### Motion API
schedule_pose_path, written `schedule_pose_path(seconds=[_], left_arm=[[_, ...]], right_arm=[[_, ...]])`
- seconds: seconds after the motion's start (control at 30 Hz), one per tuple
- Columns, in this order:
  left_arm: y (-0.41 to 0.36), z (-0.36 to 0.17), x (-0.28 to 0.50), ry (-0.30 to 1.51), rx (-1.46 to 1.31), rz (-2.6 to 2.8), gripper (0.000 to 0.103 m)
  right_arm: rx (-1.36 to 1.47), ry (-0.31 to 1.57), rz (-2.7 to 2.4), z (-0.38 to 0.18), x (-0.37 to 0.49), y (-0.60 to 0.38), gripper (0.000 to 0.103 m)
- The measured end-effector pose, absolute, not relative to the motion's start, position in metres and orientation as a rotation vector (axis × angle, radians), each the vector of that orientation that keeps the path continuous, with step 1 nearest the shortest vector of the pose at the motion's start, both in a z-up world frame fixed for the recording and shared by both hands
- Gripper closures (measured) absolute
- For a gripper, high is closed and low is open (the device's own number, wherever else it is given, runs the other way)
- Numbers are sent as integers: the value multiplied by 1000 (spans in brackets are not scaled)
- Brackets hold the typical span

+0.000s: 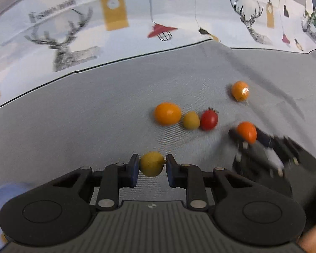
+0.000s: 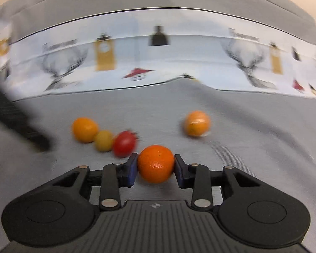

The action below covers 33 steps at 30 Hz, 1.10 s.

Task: Organize fruits
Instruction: 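Grasp a yellow plum with the left tool while the right tool grasps an orange, then carry the plum and orange toward the blue plate with both tools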

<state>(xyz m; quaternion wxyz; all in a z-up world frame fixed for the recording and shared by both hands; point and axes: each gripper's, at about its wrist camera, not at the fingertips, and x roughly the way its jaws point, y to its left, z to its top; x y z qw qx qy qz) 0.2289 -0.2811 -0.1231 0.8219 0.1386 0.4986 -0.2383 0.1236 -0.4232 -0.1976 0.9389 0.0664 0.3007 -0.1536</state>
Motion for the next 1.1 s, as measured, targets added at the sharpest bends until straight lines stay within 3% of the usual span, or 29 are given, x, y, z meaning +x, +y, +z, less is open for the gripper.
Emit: schedule_pose_path(seconds=[0.2, 0.5, 0.8, 1.1], left_arm=[[-214, -66, 161, 1014, 305, -459, 73], [-106, -9, 72, 969, 254, -353, 73], [-19, 16, 0, 905, 151, -261, 73], [21, 26, -41, 839, 64, -250, 73]], right_arm=[[148, 608, -354, -175, 100, -423, 65], [202, 522, -143, -67, 1, -348, 65], [150, 546, 128, -4, -76, -245, 65], [14, 549, 250, 19, -111, -177, 65]])
